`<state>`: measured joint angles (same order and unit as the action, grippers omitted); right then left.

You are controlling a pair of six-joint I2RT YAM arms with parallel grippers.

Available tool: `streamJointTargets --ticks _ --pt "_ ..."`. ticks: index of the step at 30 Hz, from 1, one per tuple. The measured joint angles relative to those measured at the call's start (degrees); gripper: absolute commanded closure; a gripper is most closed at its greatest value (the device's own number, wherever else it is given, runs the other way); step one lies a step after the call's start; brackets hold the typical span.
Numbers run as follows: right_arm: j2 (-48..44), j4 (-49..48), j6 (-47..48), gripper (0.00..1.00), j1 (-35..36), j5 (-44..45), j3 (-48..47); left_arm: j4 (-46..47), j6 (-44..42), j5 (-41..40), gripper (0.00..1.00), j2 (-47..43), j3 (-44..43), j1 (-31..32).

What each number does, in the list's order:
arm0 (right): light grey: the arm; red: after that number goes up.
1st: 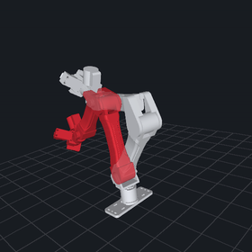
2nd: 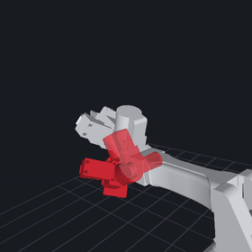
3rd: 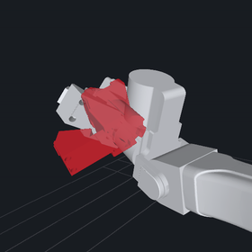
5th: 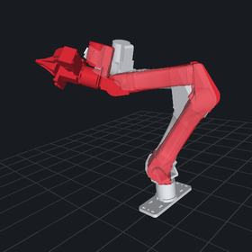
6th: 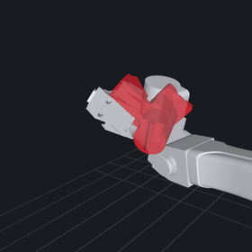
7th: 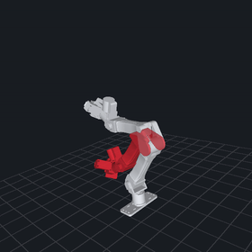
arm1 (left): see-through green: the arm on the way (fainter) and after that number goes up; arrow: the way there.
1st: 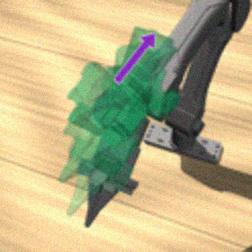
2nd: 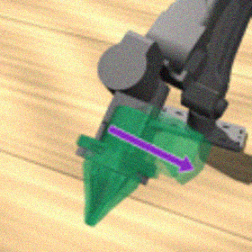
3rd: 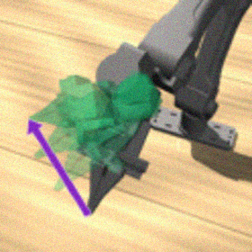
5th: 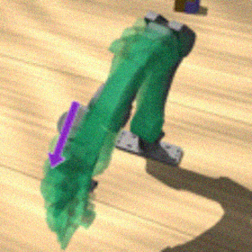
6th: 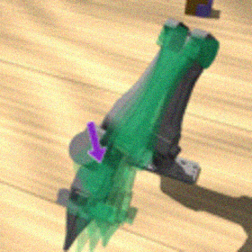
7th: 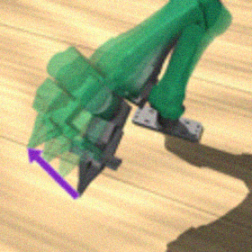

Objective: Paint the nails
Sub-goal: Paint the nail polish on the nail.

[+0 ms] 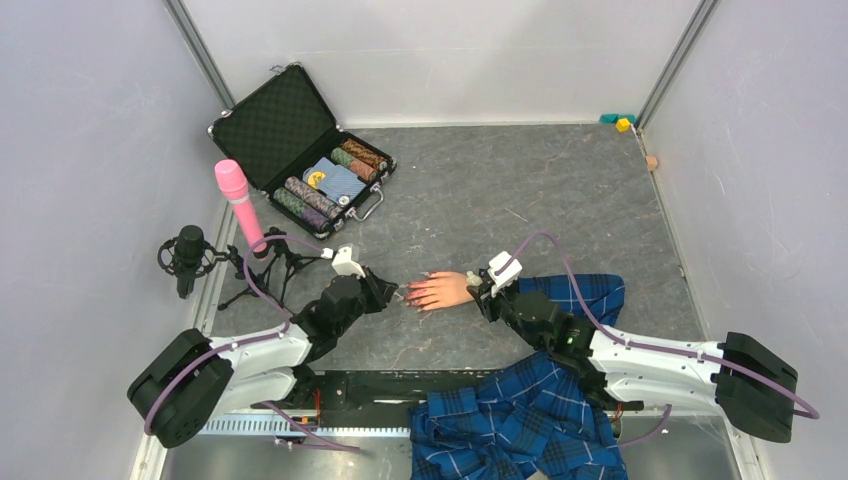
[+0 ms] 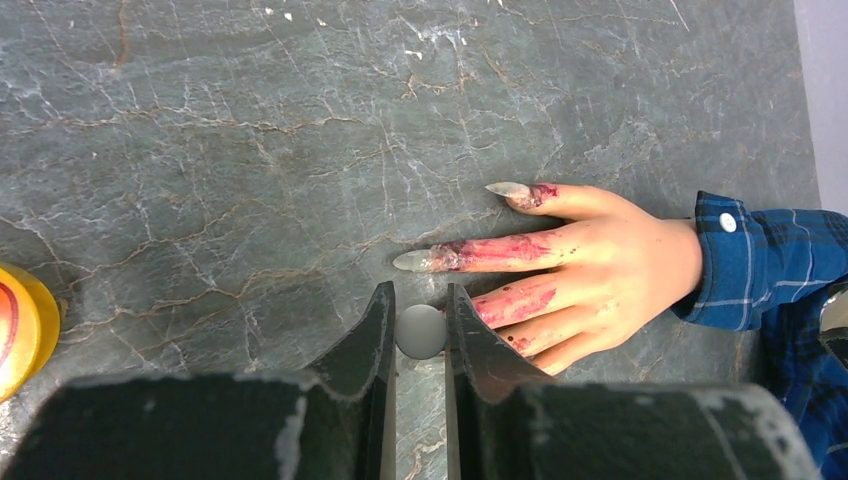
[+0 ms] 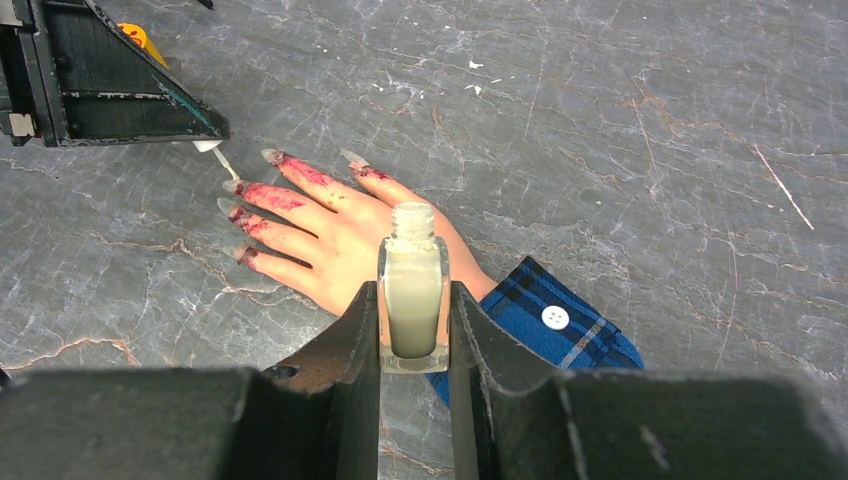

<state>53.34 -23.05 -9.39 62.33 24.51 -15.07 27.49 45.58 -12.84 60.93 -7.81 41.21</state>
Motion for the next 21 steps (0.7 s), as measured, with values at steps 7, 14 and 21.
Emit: streamJointTargets --ticks 7,14,21 --pt "0.02 0.0 0.0 1.0 0.0 0.0 0.02 1.05 0.0 1.11 0.98 1.07 0.07 0.0" --pt "0.02 -0.02 0.0 1.0 0.0 0.0 0.42 1.57 0.0 1.44 0.98 1.07 0.07 0.0" --pt "0.02 -0.02 -0.02 1.0 0.0 0.0 0.55 2.84 0.0 2.56 0.98 1.07 0.39 0.0"
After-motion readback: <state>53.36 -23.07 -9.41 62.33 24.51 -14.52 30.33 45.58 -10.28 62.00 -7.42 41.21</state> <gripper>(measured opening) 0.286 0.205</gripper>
